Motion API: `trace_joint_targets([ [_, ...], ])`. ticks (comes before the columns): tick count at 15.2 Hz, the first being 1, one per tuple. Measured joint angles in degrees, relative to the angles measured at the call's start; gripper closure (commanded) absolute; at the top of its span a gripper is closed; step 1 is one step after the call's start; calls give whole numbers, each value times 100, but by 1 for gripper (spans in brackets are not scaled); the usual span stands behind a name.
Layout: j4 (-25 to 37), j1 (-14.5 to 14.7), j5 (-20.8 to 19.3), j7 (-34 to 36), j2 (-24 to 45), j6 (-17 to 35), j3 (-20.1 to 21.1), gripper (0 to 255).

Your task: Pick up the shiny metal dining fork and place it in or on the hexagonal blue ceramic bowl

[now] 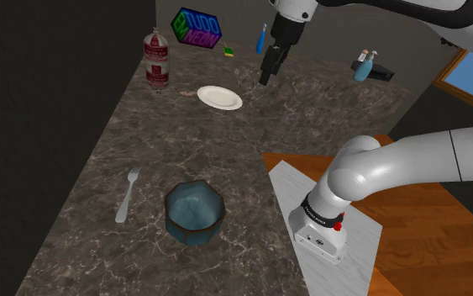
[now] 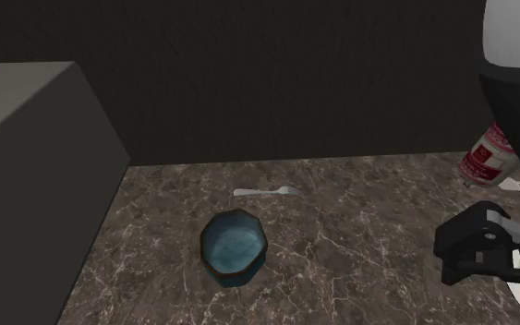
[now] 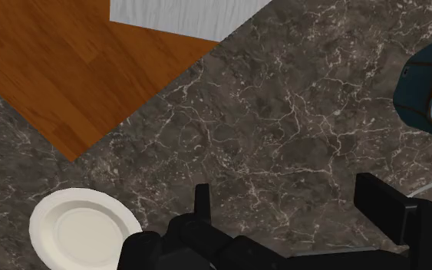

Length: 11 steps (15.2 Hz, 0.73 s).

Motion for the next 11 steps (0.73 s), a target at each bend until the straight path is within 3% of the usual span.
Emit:
trace_joint_targets([
  [3,-82,2,114,275,13,54,162,0],
  [11,-479,19,855,2053,337,575,1203,0],
])
